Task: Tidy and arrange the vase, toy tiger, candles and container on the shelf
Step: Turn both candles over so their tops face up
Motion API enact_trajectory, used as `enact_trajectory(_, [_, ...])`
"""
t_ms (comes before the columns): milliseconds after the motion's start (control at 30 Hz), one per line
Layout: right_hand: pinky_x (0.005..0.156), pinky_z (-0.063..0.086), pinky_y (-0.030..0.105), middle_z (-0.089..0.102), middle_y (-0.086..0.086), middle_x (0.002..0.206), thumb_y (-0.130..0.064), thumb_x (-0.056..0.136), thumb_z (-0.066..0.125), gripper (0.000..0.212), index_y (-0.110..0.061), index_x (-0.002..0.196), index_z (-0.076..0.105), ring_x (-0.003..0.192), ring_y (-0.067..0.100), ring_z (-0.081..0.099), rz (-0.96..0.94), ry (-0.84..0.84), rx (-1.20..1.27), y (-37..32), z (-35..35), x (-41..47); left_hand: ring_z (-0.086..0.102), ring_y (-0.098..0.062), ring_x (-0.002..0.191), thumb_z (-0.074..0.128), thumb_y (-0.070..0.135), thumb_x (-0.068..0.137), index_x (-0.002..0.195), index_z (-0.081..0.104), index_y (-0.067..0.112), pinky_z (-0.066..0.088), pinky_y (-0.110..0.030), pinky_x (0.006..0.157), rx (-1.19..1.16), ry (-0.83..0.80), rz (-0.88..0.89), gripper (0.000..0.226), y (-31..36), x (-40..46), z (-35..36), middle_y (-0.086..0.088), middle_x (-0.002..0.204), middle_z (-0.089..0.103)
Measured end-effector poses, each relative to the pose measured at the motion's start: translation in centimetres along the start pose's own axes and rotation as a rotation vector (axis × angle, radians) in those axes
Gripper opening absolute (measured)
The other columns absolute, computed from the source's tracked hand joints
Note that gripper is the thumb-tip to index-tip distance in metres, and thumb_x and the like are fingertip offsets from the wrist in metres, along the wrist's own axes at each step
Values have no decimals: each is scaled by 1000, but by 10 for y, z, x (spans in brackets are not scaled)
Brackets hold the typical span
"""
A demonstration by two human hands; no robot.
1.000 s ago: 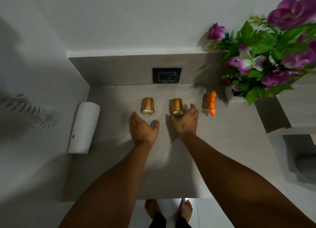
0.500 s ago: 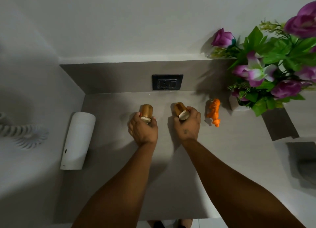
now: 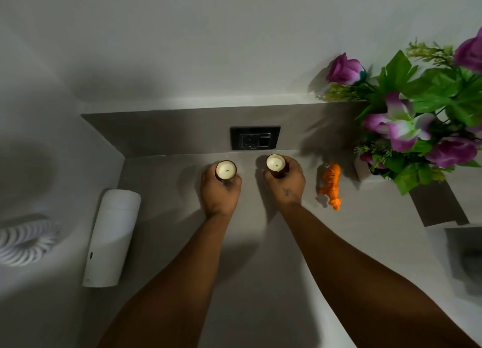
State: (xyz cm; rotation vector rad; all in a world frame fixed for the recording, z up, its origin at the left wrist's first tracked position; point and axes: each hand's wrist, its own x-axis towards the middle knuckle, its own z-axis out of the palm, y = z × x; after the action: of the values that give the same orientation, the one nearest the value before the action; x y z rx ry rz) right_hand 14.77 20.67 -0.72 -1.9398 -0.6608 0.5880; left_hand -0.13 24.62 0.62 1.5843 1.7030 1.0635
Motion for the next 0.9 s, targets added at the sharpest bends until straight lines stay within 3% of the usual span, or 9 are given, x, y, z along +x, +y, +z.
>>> enact_trajectory(100, [98, 44, 29, 59, -14, 113, -24, 71, 83, 55, -42, 112, 52, 109, 13, 56, 62, -31, 60, 5, 3, 3, 68, -22, 104, 90, 23, 73, 113, 69, 11, 48, -23, 88, -17, -26, -8, 47, 0, 3, 4, -8, 112, 73])
enact_trajectory(200, [102, 46, 33, 63, -11, 118, -23, 70, 84, 57, -39, 118, 56, 112, 15, 58, 81, -41, 55, 10, 5, 5, 67, -26, 113, 90, 18, 74, 121, 66, 8, 55, -38, 100, -53, -41, -27, 54, -1, 3, 7, -11, 120, 72])
enact_trajectory(333, [100, 42, 32, 65, -7, 121, -23, 73, 82, 56, -32, 123, 58, 110, 14, 55, 58, -41, 13, 9, 6, 6, 65, -28, 119, 91, 16, 73, 125, 64, 7, 54, -47, 103, -53, -44, -66, 59, -5, 3, 10, -12, 125, 70])
enact_trajectory(567, [90, 45, 27, 60, -14, 109, -28, 68, 79, 55, -35, 118, 58, 103, 14, 57, 36, -39, -8, 10, 1, -1, 64, -28, 120, 91, 17, 72, 124, 64, 11, 55, -49, 101, -27, -21, -46, 60, -13, -3, 8, -11, 127, 70])
enact_trajectory(900, [96, 52, 38, 64, -10, 113, -28, 69, 78, 55, -37, 118, 56, 105, 17, 61, 54, 22, 26, 17, -2, -6, 64, -30, 121, 91, 16, 73, 125, 63, 6, 55, -49, 102, -45, -7, -36, 60, -16, -5, 5, -13, 128, 69])
